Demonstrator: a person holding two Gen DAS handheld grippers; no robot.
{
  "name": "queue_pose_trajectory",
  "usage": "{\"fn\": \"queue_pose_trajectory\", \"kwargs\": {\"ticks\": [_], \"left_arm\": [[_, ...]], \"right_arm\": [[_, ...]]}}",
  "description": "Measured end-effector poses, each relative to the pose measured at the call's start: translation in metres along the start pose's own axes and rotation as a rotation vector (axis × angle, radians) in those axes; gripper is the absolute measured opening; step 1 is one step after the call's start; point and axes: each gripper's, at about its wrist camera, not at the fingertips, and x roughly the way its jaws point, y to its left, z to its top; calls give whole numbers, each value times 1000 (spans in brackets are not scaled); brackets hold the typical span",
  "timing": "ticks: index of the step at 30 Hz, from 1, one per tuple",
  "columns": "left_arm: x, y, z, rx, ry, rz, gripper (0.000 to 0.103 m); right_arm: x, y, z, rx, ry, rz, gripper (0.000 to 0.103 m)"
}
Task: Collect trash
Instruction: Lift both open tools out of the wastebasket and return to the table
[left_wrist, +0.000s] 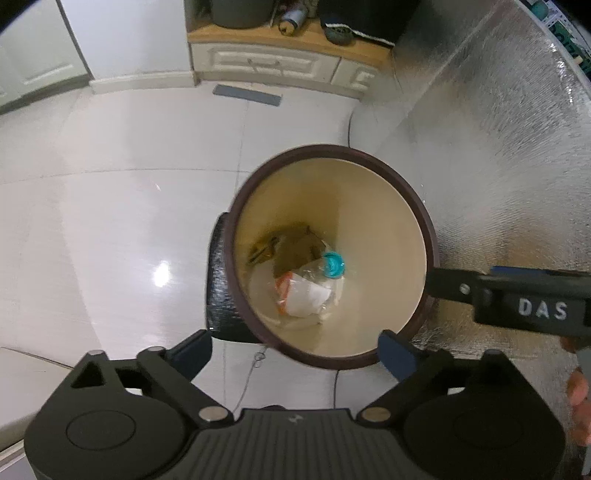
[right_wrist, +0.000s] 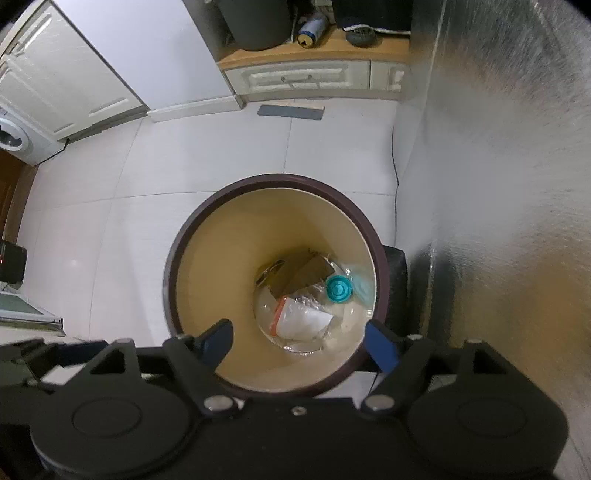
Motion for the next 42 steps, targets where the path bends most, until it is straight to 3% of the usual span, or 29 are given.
{"fn": "queue_pose_trajectory", "kwargs": {"ticks": [5,10,31,42], "left_arm": [[-28,7,-13,-17,-30,22,103],[-56,9,-26,-19,-63,47,103],[-174,11,-85,-9,-287,48,103],[-225,-7,-108,6,-412,36,103]], "right_arm": [[-29,5,-14,-8,-27,-18,89],[-56,6,-30,-14,-60,-34,103],[-174,13,-82,-15,-239,-82,103],[-243,1,-121,20,-390,-64,103]]}}
